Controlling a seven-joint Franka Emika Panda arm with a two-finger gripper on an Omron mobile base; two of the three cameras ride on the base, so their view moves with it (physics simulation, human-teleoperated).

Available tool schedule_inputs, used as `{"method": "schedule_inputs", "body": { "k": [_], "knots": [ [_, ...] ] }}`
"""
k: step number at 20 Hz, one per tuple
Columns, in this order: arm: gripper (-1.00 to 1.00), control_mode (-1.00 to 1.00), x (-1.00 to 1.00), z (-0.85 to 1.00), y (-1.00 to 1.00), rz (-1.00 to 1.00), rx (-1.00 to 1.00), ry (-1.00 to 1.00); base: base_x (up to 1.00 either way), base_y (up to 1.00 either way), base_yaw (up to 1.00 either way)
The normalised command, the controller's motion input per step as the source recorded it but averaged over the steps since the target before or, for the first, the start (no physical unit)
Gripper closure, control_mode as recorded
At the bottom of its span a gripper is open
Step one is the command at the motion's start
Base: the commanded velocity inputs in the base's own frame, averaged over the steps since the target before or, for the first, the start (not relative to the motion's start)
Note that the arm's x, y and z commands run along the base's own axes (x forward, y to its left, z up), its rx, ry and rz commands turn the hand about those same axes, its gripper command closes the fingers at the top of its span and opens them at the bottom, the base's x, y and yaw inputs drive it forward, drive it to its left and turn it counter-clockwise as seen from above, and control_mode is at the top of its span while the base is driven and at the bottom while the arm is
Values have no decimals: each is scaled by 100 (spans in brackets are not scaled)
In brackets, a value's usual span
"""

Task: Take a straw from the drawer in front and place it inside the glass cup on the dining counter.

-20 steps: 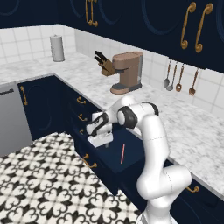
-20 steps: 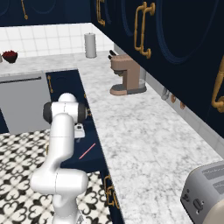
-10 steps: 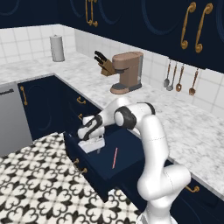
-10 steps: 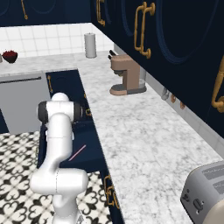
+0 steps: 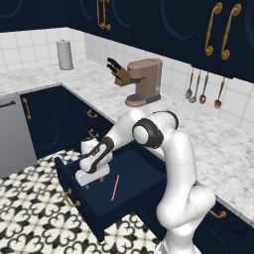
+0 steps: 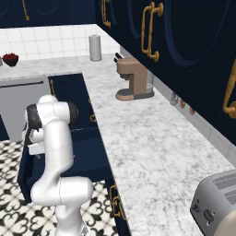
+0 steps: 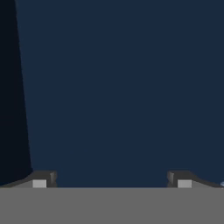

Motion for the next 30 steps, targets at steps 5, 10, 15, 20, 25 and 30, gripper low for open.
{"method": "schedule_inputs", "body": {
  "k": [5,10,15,20,25,30],
  "knots": [
    [-100,-100,8,58,-53,-27,0,-9,0,0,0],
    [-100,-100,39,5,-57,-31,0,0,0,0,0],
    [-100,-100,22,0,-29,-27,0,-3,0,0,0],
    [-100,-100,4,-1,-4,-17,-1,0,0,0,0],
    [-100,-100,0,-15,-35,-18,-7,0,0,0,0],
    [-100,-100,0,-17,-21,-12,-6,0,0,0,0]
  ]
}}
